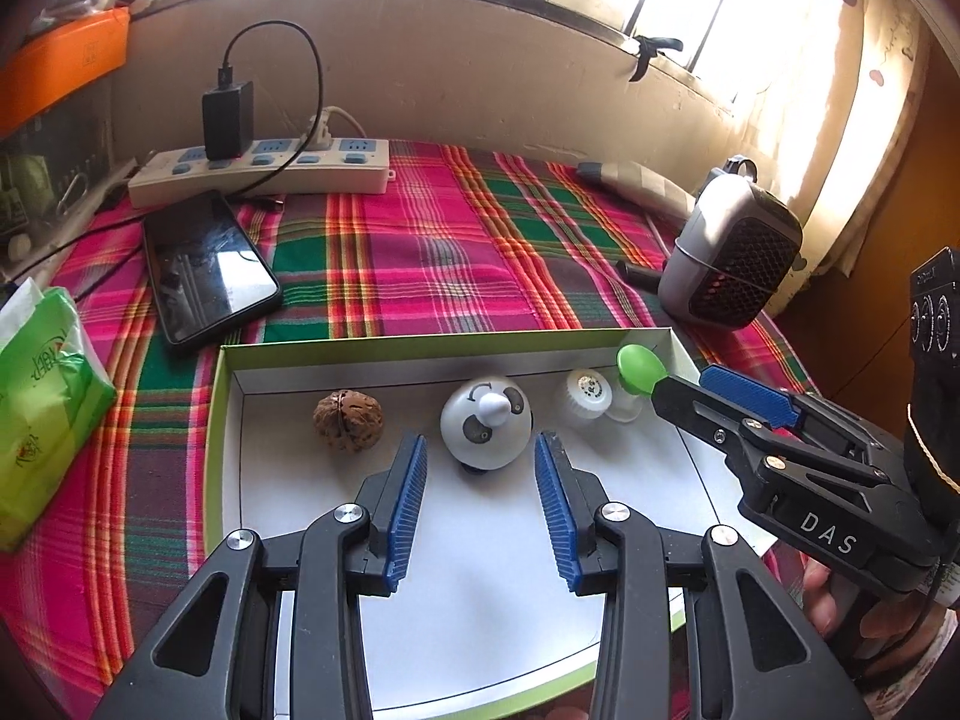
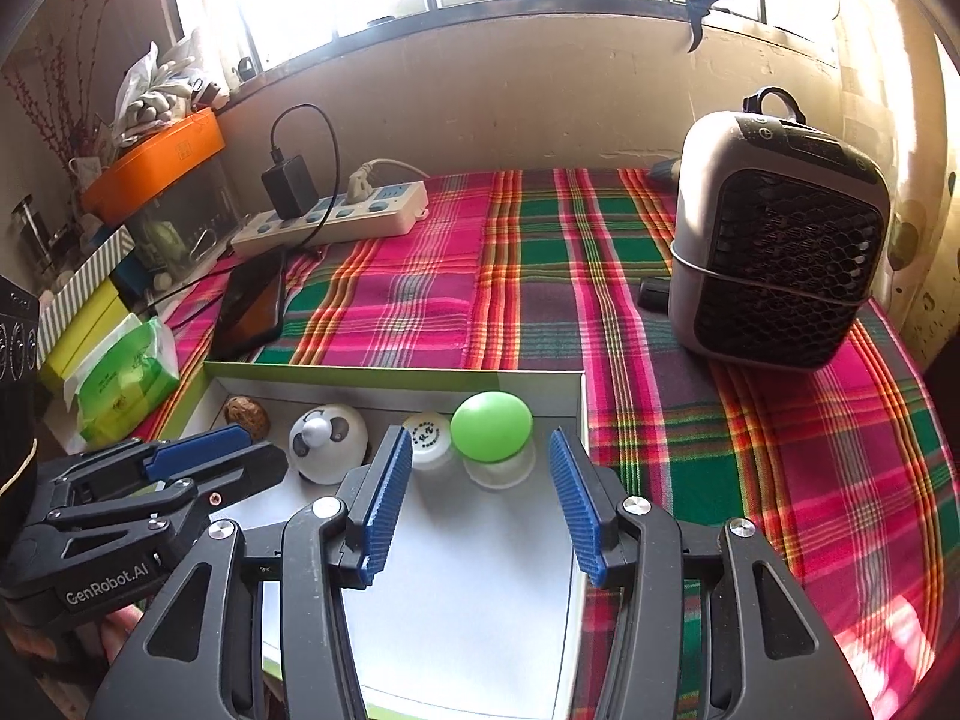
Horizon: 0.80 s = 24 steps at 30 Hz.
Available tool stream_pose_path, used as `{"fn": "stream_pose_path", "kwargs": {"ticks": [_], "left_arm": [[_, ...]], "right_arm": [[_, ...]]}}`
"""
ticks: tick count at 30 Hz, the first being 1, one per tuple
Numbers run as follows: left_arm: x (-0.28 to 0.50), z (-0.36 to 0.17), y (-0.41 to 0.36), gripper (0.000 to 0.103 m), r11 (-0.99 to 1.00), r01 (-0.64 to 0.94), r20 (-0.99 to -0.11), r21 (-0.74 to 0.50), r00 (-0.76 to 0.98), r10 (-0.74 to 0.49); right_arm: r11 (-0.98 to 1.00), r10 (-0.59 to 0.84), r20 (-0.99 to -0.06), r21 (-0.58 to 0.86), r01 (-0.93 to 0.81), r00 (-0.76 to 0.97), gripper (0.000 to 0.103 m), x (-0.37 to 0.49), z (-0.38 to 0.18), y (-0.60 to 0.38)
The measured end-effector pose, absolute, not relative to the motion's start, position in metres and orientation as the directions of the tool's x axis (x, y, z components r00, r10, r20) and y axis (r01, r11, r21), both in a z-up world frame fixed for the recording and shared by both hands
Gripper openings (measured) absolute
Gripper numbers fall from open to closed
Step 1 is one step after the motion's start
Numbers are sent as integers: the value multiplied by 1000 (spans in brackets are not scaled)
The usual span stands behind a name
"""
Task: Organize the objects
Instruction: 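Open both tools to set the toy and mushroom down in the box lid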
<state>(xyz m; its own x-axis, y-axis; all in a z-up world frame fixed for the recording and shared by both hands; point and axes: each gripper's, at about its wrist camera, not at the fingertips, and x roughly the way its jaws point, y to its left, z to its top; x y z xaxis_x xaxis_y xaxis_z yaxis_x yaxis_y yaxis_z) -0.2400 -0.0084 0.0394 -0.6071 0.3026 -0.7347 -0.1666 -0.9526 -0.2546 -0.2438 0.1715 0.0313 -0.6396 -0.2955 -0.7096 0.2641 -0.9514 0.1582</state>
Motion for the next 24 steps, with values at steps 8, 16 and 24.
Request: {"fn": "stream_pose_path", "kwargs": {"ticks": [8,16,24], "left_arm": [[-213,45,-19,36,-958,-151,-719,-242,-636,282],[-183,43,-31,36,-960,-136,-714,-243,-645,272],[-148,41,-38,36,-959,-142,-710,-246,-647,278]], "right_arm": [[-951,-304,-697,182,250,-649,49,-222,35,180],[-950,-307,-688,181,254,-657,49,-194,36,184],[-946,-316,-677,173,273,-665,49,-160,36,181]]}}
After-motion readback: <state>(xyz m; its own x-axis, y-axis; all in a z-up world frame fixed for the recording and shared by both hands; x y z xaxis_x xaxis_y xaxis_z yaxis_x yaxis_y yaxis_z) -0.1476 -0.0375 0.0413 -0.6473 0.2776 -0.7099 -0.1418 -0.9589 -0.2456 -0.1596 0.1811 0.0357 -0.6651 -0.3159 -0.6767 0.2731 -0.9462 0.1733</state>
